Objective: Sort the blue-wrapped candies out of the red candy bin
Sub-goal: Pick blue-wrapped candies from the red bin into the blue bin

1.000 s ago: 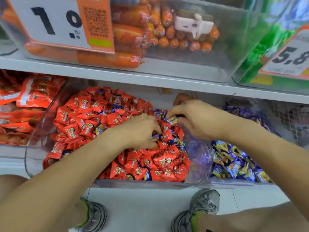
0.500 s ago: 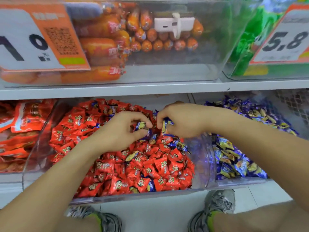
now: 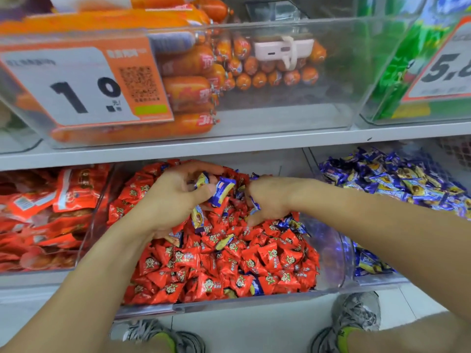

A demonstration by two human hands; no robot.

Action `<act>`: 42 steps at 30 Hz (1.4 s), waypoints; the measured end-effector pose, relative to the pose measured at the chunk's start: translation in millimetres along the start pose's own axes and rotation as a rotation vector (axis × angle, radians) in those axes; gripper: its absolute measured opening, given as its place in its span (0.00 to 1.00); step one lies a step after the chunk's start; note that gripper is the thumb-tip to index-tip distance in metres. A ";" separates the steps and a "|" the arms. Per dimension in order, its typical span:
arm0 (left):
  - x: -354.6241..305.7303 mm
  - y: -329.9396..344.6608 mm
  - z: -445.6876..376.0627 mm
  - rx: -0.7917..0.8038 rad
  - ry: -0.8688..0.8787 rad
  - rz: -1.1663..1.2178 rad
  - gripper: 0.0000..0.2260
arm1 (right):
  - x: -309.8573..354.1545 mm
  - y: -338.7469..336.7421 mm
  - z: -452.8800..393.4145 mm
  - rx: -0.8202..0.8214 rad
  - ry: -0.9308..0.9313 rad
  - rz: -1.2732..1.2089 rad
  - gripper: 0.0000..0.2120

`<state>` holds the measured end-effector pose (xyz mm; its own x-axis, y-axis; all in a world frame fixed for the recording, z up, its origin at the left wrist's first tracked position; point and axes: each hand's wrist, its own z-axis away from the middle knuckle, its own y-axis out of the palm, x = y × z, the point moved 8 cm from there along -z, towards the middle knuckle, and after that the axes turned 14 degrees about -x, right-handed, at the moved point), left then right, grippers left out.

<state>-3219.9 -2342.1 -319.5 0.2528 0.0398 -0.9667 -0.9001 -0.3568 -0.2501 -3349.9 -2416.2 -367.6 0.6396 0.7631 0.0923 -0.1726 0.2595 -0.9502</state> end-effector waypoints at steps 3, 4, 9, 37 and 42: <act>0.6 -1.6 -1.2 -0.021 -0.019 0.012 0.12 | -0.1 0.8 0.9 0.009 -0.021 0.007 0.20; 0.8 -1.2 -0.9 -0.022 -0.022 0.002 0.12 | 0.3 -2.5 2.7 0.000 -0.016 -0.007 0.20; 1.4 -3.8 -0.5 -0.069 0.003 -0.089 0.12 | -5.3 -34.3 9.5 -0.209 0.060 -0.161 0.21; -3.7 8.6 33.0 0.227 0.295 -1.053 0.13 | 53.6 -6.6 27.0 -0.112 -0.161 -0.193 0.28; -2.8 5.1 34.4 0.241 0.280 -1.040 0.10 | 41.5 -12.8 26.8 -0.179 -0.094 -0.257 0.25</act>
<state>-3237.4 -2312.0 -319.9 0.9708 -0.0090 -0.2397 -0.2396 -0.0794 -0.9676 -3341.2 -2372.1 -343.6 0.5720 0.7392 0.3555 0.1257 0.3492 -0.9286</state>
